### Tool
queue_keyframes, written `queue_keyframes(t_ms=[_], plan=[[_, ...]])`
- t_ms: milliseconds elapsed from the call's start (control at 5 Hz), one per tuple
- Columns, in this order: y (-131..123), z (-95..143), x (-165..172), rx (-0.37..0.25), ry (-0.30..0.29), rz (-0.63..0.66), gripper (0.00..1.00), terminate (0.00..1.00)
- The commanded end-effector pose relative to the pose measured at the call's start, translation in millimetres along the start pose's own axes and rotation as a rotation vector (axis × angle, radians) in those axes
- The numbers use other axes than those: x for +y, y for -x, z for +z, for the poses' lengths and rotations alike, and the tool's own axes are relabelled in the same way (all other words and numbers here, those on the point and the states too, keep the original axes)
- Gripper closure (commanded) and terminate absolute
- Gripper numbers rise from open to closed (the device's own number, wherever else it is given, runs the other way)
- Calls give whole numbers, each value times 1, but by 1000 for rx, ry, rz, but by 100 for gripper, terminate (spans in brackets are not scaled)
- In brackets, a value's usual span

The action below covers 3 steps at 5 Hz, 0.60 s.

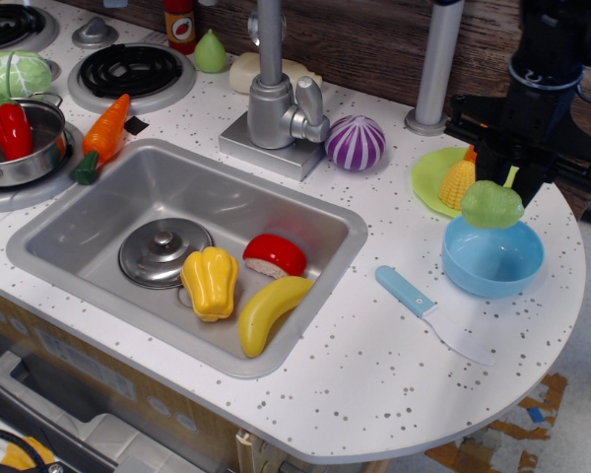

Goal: Put broccoli in bowl

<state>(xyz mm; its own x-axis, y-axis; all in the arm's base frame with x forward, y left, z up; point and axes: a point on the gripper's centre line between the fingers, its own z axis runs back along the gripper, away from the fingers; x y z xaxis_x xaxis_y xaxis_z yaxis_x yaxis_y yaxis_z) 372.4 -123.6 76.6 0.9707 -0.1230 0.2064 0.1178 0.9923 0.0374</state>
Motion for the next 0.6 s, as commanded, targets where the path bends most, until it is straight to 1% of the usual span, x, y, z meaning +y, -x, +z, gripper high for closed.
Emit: queue_keyframes(t_ms=[0,200,400], plan=[[-14,16,-2,-61,0,4,0,0],[-14,16,-2,-61,0,4,0,0],[-14,16,-2,-61,0,4,0,100]])
